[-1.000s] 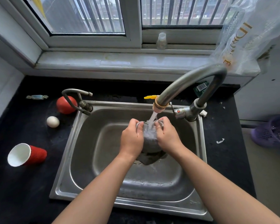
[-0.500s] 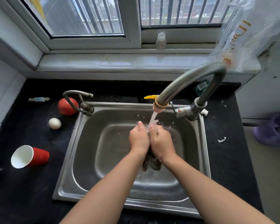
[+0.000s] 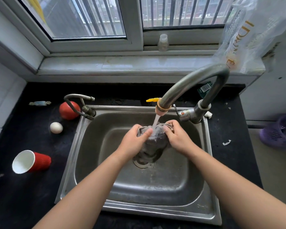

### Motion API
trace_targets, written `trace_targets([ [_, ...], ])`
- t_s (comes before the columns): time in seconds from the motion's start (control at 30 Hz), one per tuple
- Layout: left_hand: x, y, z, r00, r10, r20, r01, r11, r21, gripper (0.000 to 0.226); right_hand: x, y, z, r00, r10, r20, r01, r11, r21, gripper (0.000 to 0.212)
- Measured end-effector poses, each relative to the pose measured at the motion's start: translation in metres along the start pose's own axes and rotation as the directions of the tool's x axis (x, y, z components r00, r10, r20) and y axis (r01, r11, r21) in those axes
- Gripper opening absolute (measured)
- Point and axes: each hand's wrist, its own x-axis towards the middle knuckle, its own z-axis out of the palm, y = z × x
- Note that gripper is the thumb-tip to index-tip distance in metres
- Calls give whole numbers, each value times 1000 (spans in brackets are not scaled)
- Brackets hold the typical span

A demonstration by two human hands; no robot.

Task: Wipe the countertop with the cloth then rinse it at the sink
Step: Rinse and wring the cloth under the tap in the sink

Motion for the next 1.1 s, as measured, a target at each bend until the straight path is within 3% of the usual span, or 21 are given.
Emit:
trace_targets([
  [0.1,-1,-9,-11,997,53,-59,-41,981,188,24,-4,2,-7,995,-75,67,76,997,-9,7],
  [0.3,-3,1,1,974,17,-226,-20,1000,-9,21,-10,-8,2,985,-109,136,95,990,101,20],
  [0.4,-6,9,7,983,27,-183,-42,996,-81,21,-10,-6,7,982,-66,176,46,992,116,43],
  [0.5,-10,14,5,998,50,-49,-57,989,-134,19,-6,-5,5,977,-64,202,61,998,19,74],
  [0.53,-12,15,3,998,61,-5,-61,985,-164,18,-4,-6,5,972,-74,224,78,997,-9,75],
  [0.67,-13,19,1,998,47,-29,-53,963,-264,11,-1,-8,10,979,-122,166,145,980,-138,30],
  [0.8,-8,18,7,990,4,-142,-27,987,-161,26,1,-6,9,989,-104,102,116,985,-123,24],
  [0.9,-5,15,8,988,20,-152,-40,991,-131,25,9,-7,-5,979,-79,186,97,991,-90,47],
  [1.0,-6,13,12,995,73,-65,-80,991,-110,20,23,-9,-24,984,-43,175,66,989,-130,79],
  [1.1,-7,14,13,992,109,-69,-117,985,-125,17,30,-10,-39,982,3,191,28,986,-162,95],
])
